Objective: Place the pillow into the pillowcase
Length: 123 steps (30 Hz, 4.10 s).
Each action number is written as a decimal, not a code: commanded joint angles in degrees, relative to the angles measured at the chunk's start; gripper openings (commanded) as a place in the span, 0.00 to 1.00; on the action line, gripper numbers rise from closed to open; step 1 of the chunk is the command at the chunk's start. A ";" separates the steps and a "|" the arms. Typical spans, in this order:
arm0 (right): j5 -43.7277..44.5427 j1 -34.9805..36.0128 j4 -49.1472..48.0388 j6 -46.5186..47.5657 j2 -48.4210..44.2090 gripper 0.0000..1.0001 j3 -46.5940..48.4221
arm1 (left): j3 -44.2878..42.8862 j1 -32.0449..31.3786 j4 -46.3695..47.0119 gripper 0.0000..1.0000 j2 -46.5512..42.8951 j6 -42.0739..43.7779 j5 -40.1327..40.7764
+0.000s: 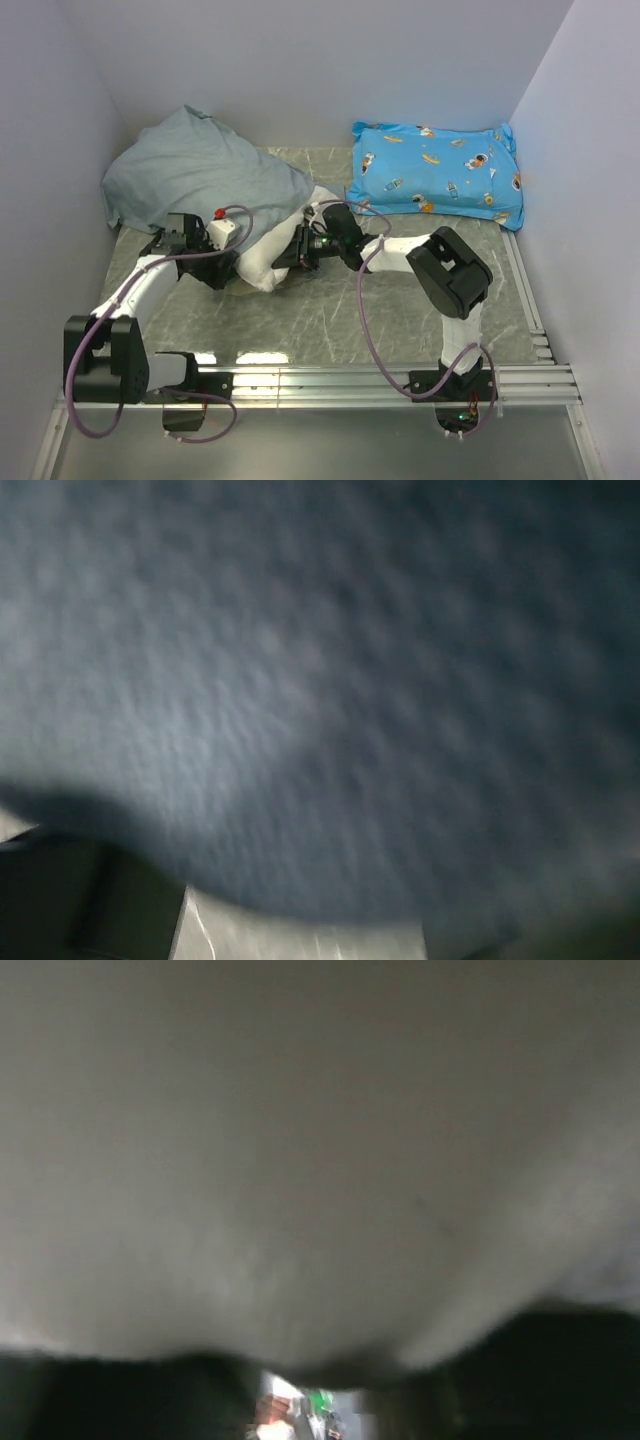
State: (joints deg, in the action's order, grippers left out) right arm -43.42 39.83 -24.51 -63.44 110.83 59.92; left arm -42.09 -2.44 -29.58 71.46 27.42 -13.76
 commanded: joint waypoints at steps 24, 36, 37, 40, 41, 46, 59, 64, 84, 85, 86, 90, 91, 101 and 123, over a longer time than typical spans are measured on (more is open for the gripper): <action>17.40 1.65 -4.59 -9.78 11.26 0.00 9.17 | -29.73 -29.56 -29.93 0.00 -6.06 9.68 -37.23; 4.67 1.48 24.03 19.99 -3.75 0.59 9.60 | -23.48 -21.92 -35.19 0.20 -11.08 15.29 -27.73; 3.61 0.95 27.64 25.94 -5.78 0.59 9.77 | -22.87 -21.47 -37.02 0.22 -11.25 16.43 -27.20; -2.51 -0.80 40.66 36.75 -10.71 0.60 11.88 | -21.11 -20.51 -39.41 0.27 -12.13 20.21 -25.01; -2.81 -2.29 44.51 39.85 -11.59 0.60 13.80 | -20.67 -20.33 -40.02 0.32 -12.74 20.74 -24.22; -5.43 -10.81 59.85 51.40 -12.48 0.62 14.45 | -25.49 -20.24 -35.38 0.64 -11.18 11.02 -27.02; -2.02 -20.33 25.32 18.80 5.00 0.62 22.60 | -60.55 -22.52 -9.70 0.68 26.13 -20.21 6.09; -2.28 -14.71 22.25 14.14 10.72 0.62 23.42 | -77.77 -22.61 -14.61 0.69 39.96 -20.30 14.37; 5.36 -7.40 6.76 18.35 0.89 0.39 -2.17 | -71.99 -27.18 -21.31 0.52 55.98 -32.78 18.69; 5.54 -7.49 6.67 18.26 0.62 0.40 -2.35 | -72.61 -27.27 -21.31 0.35 56.33 -32.87 17.38; 5.89 -7.40 6.50 18.18 0.45 0.41 -2.61 | -73.83 -27.18 -20.87 0.23 56.24 -33.74 16.06; 6.24 -7.40 2.90 15.47 -0.26 0.45 -2.62 | -71.40 -27.36 -13.51 0.00 50.46 -38.66 -1.83; 6.15 -7.32 1.85 14.84 -0.35 0.46 -2.18 | -69.64 -27.79 -10.18 0.00 46.18 -40.50 -5.19; 7.47 -6.70 -0.53 10.71 -3.42 0.49 0.46 | -55.13 -33.42 17.18 0.00 33.22 -68.18 -21.75; 2.29 -8.37 15.69 20.43 -12.28 0.57 -0.33 | -60.02 -28.51 11.01 0.49 33.30 -60.76 -18.51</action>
State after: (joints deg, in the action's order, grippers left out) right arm -37.10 31.09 -15.07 -51.66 105.73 57.32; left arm -95.44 -32.53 -16.23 108.64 -39.64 -26.63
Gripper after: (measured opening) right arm 0.554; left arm 0.410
